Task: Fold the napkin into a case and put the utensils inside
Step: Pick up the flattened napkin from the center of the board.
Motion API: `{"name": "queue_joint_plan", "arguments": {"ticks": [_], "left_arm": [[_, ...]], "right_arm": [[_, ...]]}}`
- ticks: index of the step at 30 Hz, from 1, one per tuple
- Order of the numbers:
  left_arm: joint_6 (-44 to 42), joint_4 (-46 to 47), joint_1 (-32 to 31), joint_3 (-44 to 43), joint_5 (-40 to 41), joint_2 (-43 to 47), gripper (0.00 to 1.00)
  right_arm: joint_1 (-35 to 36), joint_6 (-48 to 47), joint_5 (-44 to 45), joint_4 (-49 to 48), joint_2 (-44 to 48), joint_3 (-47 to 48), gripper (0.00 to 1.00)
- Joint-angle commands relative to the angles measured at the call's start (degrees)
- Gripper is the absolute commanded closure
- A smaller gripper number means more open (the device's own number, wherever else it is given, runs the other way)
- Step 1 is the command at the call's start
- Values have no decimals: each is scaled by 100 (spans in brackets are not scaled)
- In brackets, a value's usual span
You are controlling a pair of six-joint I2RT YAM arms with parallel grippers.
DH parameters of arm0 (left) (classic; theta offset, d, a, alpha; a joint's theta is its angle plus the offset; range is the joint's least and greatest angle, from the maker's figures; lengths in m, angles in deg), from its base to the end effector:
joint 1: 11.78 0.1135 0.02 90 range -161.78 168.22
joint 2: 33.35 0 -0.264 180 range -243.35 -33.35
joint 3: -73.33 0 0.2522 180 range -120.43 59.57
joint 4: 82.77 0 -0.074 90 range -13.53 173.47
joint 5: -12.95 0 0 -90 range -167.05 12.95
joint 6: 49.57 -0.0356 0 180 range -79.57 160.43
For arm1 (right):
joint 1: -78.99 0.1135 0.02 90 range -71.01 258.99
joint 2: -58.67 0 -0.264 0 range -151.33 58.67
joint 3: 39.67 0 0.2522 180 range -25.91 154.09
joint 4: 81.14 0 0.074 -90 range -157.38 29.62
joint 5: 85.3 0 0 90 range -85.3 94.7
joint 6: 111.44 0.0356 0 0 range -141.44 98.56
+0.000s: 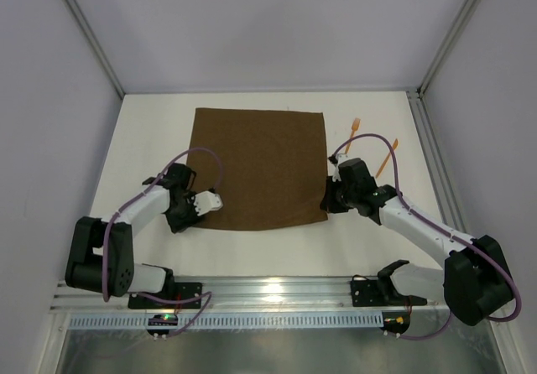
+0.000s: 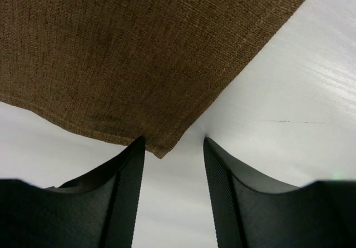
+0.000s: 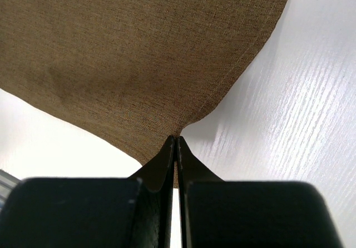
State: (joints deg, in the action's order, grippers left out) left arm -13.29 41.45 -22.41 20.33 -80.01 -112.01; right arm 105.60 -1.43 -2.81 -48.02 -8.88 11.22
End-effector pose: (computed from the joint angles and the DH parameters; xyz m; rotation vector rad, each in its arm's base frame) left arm 0.2078 -0.0409 0.1548 1.5937 2.5224 0.0103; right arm 0.2048 0.1078 0.2017 -0.2038 2.4912 0.5127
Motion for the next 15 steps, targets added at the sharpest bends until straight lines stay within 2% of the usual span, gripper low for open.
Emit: {"name": "queue_joint_plan", "arguments": {"ticks": [1,3,6,9,15], "left_arm": [[71,870,53,215,50,-387,54],[80,932,53,294,41,-440,58],[98,1011,53,373,32,-449,70],[221,1239,53,417,138,-353,100],[827,1802,70,541,235,393,100]], "right_arm": [[-15,-59,12,-151,14,164,97],[-15,-59,21,-134,31,172,97],[-7,-59,30,-116,49,181,97],[-15,-59,30,-90,93,190,97],[-7,-155,-14,217,224,304,97]]}}
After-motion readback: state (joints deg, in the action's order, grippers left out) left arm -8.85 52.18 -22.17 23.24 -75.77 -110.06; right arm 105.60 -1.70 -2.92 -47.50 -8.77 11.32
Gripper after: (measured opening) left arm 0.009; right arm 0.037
